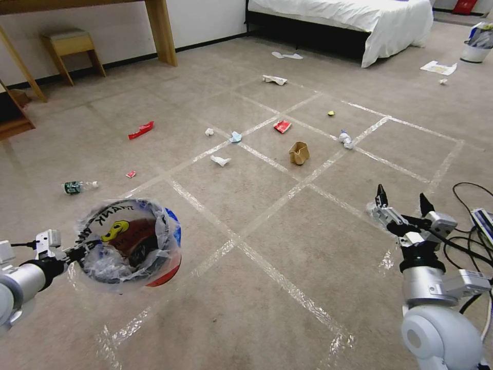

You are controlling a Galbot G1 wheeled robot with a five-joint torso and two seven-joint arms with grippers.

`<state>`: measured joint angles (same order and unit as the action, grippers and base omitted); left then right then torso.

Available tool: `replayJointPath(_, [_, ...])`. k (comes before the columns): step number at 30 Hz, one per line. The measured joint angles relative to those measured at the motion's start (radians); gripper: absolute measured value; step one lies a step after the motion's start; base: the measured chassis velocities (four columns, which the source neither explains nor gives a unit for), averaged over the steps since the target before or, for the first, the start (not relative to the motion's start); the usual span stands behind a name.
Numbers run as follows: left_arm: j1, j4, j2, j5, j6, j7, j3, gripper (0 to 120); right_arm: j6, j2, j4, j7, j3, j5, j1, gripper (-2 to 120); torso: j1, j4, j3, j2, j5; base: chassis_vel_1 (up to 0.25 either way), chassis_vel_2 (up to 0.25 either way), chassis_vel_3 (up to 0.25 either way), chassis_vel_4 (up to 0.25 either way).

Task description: Pick up the trash bin and place the garbage on the floor into it.

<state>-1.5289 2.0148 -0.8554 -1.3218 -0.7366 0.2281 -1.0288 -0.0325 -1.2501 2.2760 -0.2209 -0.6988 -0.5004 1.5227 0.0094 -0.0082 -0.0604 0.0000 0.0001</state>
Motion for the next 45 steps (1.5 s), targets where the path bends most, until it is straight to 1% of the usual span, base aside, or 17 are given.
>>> replayJointPath(3, [-0.001, 0.001, 0.002, -0.007, 0.000, 0.016, 0.006, 0, -0.007, 0.001, 0.004, 0.003, -0.002, 0.002, 0.004, 100, 0.000, -0.0001, 0.000, 0.000, 0.0000, 0.000, 0.000, 0.000, 0.000])
replayJointPath(4, [-0.003, 0.001, 0.002, -0.021, 0.000, 0.032, 0.010, 0, -0.010, 0.007, 0.007, 0.008, -0.006, 0.002, 0.010, 100, 0.000, -0.0001, 0.000, 0.000, -0.0003, 0.000, 0.000, 0.000, 0.000])
replayJointPath(5, [-0.003, 0.001, 0.002, -0.021, 0.000, 0.032, 0.010, 0, -0.010, 0.007, 0.007, 0.008, -0.006, 0.002, 0.010, 100, 0.000, -0.0001, 0.000, 0.000, -0.0003, 0.000, 0.000, 0.000, 0.000])
replayJointPath(6, [-0.003, 0.000, 0.002, -0.029, 0.000, 0.045, 0.013, 0, -0.010, 0.012, 0.007, 0.009, -0.009, 0.004, 0.010, 100, 0.000, 0.0000, 0.000, 0.000, -0.0002, 0.000, 0.000, 0.000, 0.000])
replayJointPath(9, [-0.003, -0.002, 0.003, -0.032, 0.000, 0.053, 0.014, 0, -0.012, 0.015, 0.005, 0.013, -0.012, 0.010, 0.007, 100, 0.000, -0.0001, 0.000, 0.000, -0.0001, 0.000, 0.000, 0.000, 0.000])
replayJointPath(12, [-0.007, -0.007, 0.012, -0.043, 0.000, 0.066, 0.014, 0, -0.021, 0.018, -0.010, 0.022, -0.014, 0.022, -0.009, 100, 0.000, 0.0000, 0.000, 0.000, -0.0001, 0.000, 0.000, 0.000, 0.000])
replayJointPath(18, [-0.006, -0.010, 0.007, -0.046, 0.000, 0.074, 0.019, 0, -0.029, 0.014, -0.019, 0.042, -0.017, 0.026, -0.010, 100, 0.000, -0.0001, 0.000, 0.000, -0.0001, 0.000, 0.000, 0.000, 0.000])
replayJointPath(28, [-0.004, -0.023, -0.015, -0.041, 0.000, 0.073, 0.015, 0, -0.039, 0.018, -0.029, 0.057, -0.015, 0.029, -0.019, 100, 0.000, 0.0000, 0.000, 0.000, -0.0001, -0.011, 0.005, 0.004, -0.009])
replayJointPath(34, [-0.002, -0.026, -0.021, -0.038, 0.000, 0.072, 0.015, 0, -0.040, 0.018, -0.032, 0.062, -0.013, 0.029, -0.021, 100, 0.000, -0.0001, 0.000, 0.000, -0.0002, -0.122, 0.117, 0.105, -0.112])
replayJointPath(45, [0.011, -0.035, -0.017, -0.037, 0.001, 0.070, 0.019, 0, -0.041, 0.013, -0.037, 0.068, -0.008, 0.030, -0.026, 100, 0.000, 0.0000, 0.000, 0.000, -0.0002, -0.218, 0.208, 0.210, -0.213])
